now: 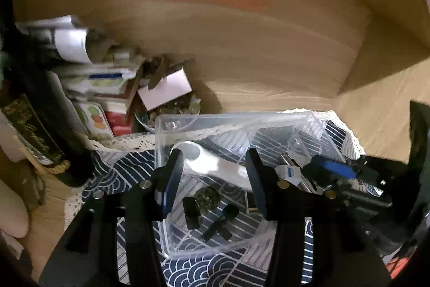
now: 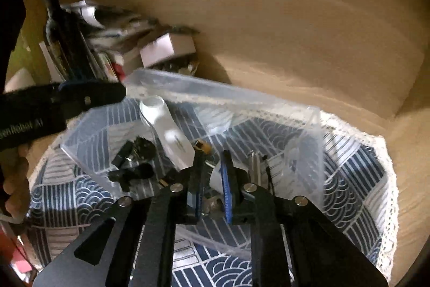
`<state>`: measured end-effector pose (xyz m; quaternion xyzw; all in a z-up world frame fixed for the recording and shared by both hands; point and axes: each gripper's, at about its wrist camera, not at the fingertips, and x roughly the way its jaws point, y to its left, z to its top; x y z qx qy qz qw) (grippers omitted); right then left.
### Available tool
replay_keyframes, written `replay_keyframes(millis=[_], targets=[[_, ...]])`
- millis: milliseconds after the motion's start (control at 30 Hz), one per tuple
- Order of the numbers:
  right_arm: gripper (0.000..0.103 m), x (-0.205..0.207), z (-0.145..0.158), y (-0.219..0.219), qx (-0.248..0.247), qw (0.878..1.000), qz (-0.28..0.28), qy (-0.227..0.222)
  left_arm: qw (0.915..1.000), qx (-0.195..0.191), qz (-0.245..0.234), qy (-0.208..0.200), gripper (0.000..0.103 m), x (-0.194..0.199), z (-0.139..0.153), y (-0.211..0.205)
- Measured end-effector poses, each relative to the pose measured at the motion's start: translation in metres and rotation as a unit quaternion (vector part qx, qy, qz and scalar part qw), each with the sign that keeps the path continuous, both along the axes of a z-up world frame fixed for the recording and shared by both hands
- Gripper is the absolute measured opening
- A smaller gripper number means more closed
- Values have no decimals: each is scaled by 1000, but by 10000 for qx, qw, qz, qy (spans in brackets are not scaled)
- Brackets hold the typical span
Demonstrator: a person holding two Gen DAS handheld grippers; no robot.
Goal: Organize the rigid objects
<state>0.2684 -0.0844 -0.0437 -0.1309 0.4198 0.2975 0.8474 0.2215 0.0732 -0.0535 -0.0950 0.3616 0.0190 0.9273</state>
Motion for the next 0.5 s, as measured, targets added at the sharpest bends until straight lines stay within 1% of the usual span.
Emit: replay_keyframes(millis=[100,167,300,367,400,433,467,500], targets=[[20,-10,18,-7,112,9997,-40,-224,9997,131,-19,-208,58,-16,15,-9],[28,-19,32,-13,249,9989,-72,-390,9991,226,-29,-367,60,-28,26,-14],[31,-38,56,-25,444,9964,-127,-709,9969,423,-50,-660,69,-54,46,-26],[40,-51,68,-33,590,9945,-151,-847,9957,476,-58,-787,72,-66,55,-32],[42,-57,74,-37,652,9935,-168,-920,9952,492,-60,-844,76,-72,59,-34],[45,-63,78,-40,701,9924,-184,-993,9943,509,-51,-936,84,-81,63,-36],[48,-68,82,-42,736,9915,-194,-1052,9934,529,-18,-1017,88,-88,67,-38],[50,-75,87,-46,788,9903,-206,-1128,9920,568,36,-1122,95,-97,71,-41]])
